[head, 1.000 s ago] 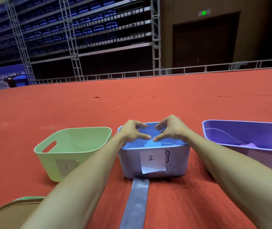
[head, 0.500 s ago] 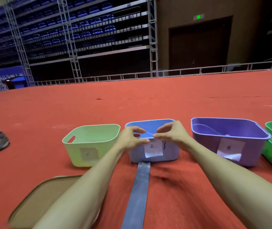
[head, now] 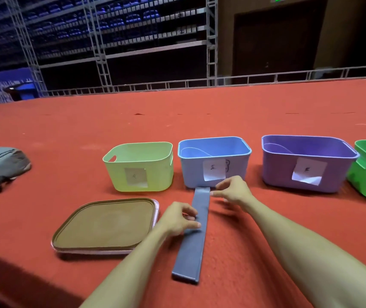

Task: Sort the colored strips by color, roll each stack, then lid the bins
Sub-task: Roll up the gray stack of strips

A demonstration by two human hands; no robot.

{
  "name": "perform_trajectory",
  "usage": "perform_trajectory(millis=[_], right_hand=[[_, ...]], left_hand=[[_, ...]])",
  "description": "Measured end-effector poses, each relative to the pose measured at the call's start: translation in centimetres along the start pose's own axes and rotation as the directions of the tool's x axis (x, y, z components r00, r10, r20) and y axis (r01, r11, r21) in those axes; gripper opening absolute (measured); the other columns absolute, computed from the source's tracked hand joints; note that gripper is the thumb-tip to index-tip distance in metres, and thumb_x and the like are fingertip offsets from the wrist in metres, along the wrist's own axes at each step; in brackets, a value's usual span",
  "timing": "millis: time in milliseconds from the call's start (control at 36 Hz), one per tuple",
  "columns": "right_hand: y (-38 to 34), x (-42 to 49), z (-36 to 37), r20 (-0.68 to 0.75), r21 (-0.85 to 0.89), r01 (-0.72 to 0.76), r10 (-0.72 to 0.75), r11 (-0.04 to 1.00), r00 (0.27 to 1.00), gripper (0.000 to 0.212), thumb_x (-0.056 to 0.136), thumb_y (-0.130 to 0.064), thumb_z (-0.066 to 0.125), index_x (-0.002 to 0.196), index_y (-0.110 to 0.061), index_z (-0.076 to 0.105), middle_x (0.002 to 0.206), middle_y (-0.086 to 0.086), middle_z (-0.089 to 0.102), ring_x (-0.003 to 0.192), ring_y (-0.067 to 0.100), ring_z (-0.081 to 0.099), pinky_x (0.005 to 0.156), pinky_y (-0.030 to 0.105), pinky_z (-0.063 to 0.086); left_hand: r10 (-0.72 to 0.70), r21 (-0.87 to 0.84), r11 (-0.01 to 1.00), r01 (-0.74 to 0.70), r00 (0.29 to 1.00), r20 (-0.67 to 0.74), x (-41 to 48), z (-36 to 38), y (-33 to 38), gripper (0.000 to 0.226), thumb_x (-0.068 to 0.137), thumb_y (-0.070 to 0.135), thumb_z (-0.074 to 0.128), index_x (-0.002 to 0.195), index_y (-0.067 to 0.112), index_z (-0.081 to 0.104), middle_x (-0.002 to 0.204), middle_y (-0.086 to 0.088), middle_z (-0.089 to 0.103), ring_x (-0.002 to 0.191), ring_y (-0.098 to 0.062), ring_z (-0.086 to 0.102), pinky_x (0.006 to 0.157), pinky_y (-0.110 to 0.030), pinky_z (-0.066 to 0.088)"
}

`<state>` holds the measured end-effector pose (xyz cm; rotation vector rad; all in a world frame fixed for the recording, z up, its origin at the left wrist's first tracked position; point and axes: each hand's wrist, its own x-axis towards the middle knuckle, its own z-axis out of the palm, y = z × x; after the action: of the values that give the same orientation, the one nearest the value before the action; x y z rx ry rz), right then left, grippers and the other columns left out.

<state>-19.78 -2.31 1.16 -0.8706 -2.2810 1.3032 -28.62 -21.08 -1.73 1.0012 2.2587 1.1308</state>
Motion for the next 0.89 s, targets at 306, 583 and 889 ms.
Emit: perform_trajectory(millis=[306, 583, 889], right_hand=[[1.6, 3.3, 4.8, -0.117, -0.254, -0.106, 0.078, 0.961, 0.99, 0.035, 0.068, -0.042, 0.076, 0.07, -0.009, 0.065, 0.084, 0.01, 0.07, 0.09, 0.03, 0.064, 0.069, 0.03, 0.046], [1.0, 4.9, 7.3, -0.215, -0.257, -0.289, 0.237, 0.922, 0.947, 0.051, 0.069, -0.051, 0.075, 0.109, -0.02, 0.064, 0.125, 0.01, 0.054, 0.117, 0.034, 0.051, 0.092, 0.036, 0.046], [0.5, 3.4, 6.3, -0.27, 0.18, -0.09, 0.137, 0.979, 0.953, 0.025, 0.075, -0.011, 0.075, 0.081, -0.018, 0.052, 0.089, 0.004, 0.063, 0.095, 0.027, 0.061, 0.082, 0.031, 0.046]], left_hand=[[0.062, -0.054, 0.997, -0.06, 0.998, 0.031, 0.7, 0.6, -1.9, 0.042, 0.066, 0.007, 0.085, 0.103, 0.013, 0.066, 0.093, -0.003, 0.063, 0.081, -0.006, 0.056, 0.084, -0.018, 0.053], [0.067, -0.169, 0.984, -0.064, 0.998, 0.008, -0.1, 0.6, -2.6, 0.039, 0.066, 0.002, 0.084, 0.099, 0.012, 0.066, 0.087, 0.0, 0.06, 0.08, -0.006, 0.054, 0.087, -0.021, 0.053], [0.11, 0.093, 0.991, -0.1, 0.987, -0.116, -1.3, 1.3, -2.7, 0.048, 0.063, 0.037, 0.082, 0.107, 0.03, 0.064, 0.117, -0.001, 0.052, 0.111, -0.018, 0.055, 0.102, -0.031, 0.045]])
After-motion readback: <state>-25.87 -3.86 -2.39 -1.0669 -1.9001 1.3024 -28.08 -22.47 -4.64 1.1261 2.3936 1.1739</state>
